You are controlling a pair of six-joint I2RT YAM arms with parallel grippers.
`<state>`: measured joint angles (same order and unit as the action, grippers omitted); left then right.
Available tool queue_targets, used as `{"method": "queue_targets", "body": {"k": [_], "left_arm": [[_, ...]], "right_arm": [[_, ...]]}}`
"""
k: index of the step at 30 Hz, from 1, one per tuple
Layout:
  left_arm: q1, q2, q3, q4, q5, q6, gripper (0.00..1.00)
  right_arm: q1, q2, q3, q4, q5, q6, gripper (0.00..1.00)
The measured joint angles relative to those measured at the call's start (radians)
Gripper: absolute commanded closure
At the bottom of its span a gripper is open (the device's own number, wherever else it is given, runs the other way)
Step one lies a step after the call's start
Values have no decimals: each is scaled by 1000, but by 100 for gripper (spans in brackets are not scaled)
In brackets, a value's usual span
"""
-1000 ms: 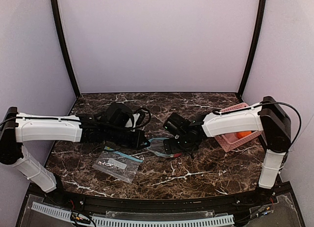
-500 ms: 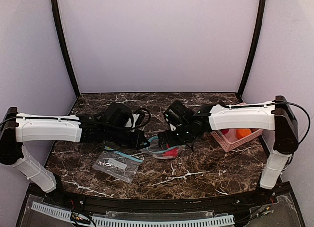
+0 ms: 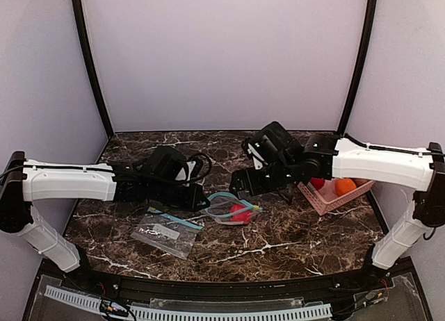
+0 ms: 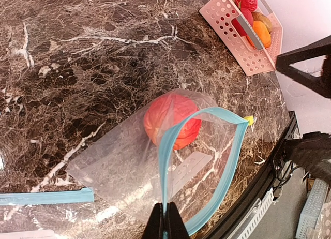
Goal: Place the food in the zip-top bag and seal the zipper
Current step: Adjust the fake fruit in the zipper food storage bag, then pick up the fake fruit from the bin.
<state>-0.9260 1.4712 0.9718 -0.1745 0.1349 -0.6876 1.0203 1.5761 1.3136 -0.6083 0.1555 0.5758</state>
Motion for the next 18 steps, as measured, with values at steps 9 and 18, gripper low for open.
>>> {"method": "queue_targets", "body": {"k": [9,18], "left_arm": [[31,-45,-32,-7,-10,7,99],[60,-110,-65,-7,-14,13,99]], "right_arm": [[-118,-197,-87,-142,76,1,1],[-461,-291,-180,-211,71,-55,2]]}}
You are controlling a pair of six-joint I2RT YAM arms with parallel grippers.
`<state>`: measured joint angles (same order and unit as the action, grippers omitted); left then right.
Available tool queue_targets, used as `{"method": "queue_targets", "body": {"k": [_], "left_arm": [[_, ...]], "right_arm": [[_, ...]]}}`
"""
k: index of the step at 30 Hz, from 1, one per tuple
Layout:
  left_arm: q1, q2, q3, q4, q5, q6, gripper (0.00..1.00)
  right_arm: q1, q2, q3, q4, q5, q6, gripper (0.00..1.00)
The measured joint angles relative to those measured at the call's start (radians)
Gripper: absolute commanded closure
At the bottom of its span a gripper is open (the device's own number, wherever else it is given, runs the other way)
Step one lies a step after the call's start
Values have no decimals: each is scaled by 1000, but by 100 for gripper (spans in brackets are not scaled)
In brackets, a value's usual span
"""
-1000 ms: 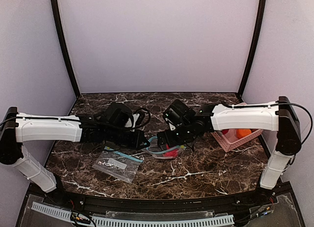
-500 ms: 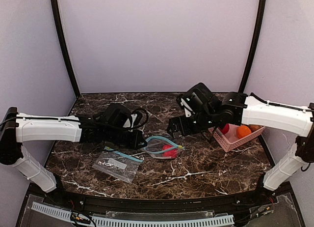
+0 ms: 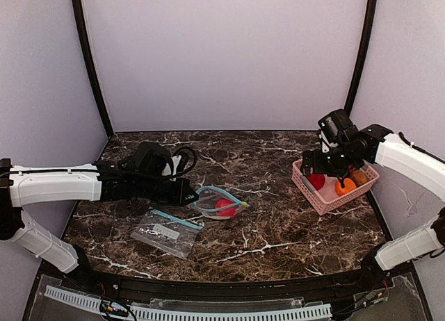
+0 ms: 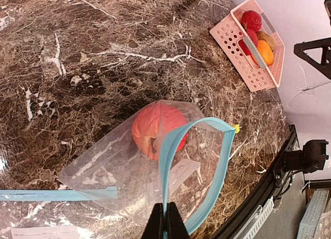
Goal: Place the food in the zip-top bag and seal the zipper
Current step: Pick up the fake fruit from the bin.
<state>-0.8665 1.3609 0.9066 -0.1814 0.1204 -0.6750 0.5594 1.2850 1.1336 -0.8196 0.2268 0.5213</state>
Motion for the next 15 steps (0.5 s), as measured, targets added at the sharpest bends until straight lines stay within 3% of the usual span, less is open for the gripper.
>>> {"method": "queue_targets", "body": {"k": [8,15], "left_arm": [[12,0,-11,1,8,4,99],[22,0,-15,1,17,10,99]], "right_arm": [[-304,75,-8,60,-43,-99,4],[-454,216,3,135,-111,-184,1]]}}
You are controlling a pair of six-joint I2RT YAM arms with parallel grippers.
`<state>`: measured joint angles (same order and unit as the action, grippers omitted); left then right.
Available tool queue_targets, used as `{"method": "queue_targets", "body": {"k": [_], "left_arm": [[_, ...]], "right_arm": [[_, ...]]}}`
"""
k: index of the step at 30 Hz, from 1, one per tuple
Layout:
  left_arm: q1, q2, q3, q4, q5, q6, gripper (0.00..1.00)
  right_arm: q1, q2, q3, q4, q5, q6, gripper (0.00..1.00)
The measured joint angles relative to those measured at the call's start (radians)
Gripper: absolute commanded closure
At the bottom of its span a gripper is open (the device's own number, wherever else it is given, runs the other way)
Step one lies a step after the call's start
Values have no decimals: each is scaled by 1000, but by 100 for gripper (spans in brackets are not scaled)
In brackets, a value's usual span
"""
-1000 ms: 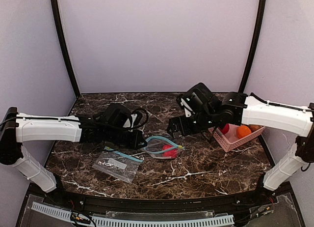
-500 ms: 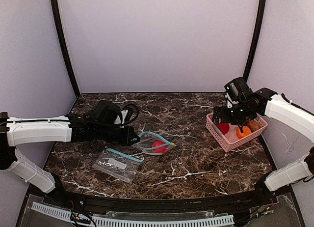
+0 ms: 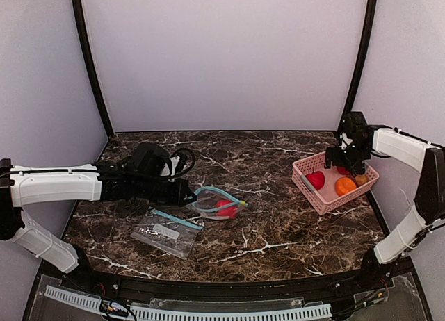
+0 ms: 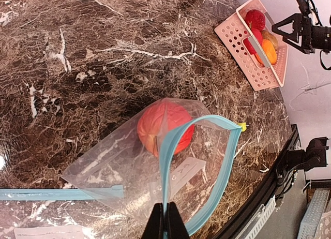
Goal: Place the food in the zip-top bag and seal the zipper
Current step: Pick up the fake fruit from the bin.
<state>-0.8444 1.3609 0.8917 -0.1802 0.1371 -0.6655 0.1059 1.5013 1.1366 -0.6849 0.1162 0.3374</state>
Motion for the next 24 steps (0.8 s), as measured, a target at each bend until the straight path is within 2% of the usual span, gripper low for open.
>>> {"method": "queue_targets", "body": {"k": [10,17,24], "left_arm": [[11,0,-18,11,3,-1,99],[11,0,-18,14,5,-1,99],[11,0,-18,14,4,-1,99]], "right_arm": [[-5,109,13,83,-230,-105,1],[13,186,13,114,-281,-127,2],[29,234,13,132,-300,-127,8]]}}
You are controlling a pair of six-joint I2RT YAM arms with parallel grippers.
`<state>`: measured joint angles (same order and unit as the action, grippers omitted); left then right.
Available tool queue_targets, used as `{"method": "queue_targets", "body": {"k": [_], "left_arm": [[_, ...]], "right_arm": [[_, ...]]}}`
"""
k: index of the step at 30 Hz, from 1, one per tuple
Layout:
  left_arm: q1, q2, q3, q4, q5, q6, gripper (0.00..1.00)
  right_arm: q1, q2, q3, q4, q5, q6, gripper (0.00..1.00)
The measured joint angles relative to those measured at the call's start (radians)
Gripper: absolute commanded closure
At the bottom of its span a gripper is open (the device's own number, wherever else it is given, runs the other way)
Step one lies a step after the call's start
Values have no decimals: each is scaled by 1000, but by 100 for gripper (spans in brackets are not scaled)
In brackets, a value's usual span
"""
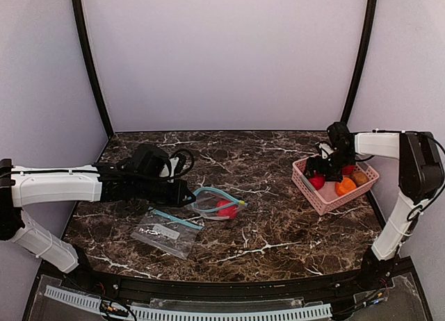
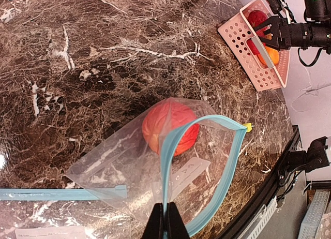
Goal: Place the food in the zip-top bag and seal the zipper
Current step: Pick up the fake fruit from the bin.
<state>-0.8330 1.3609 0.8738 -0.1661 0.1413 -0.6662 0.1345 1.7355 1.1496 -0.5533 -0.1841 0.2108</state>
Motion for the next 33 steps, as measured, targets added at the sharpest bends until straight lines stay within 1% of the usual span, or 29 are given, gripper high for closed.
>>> {"method": "queue_targets", "body": {"k": [5,7,11,22,25,28,33], "left_arm": [[4,0,0,0,0,0,99],[5,0,0,0,0,0,99],[5,0,0,0,0,-1,99],[5,-4,0,-2,-3,-1,99],[5,-8,0,-5,-3,-1,99],[5,-15,0,-8,-3,-1,99],[5,-25,-2,-7,-1,-5,99]], "right_arm": [[3,4,-5,16,-3,7,16],[3,4,-10,23,-3,8,20],[3,4,-14,32,0,13,25],[3,-35,-25,24,36,25,27],[3,-73,-24,7,54,30,28],[3,-145,-24,-15,58,36,28],[12,-304,-24,-46,53,53,30]]}}
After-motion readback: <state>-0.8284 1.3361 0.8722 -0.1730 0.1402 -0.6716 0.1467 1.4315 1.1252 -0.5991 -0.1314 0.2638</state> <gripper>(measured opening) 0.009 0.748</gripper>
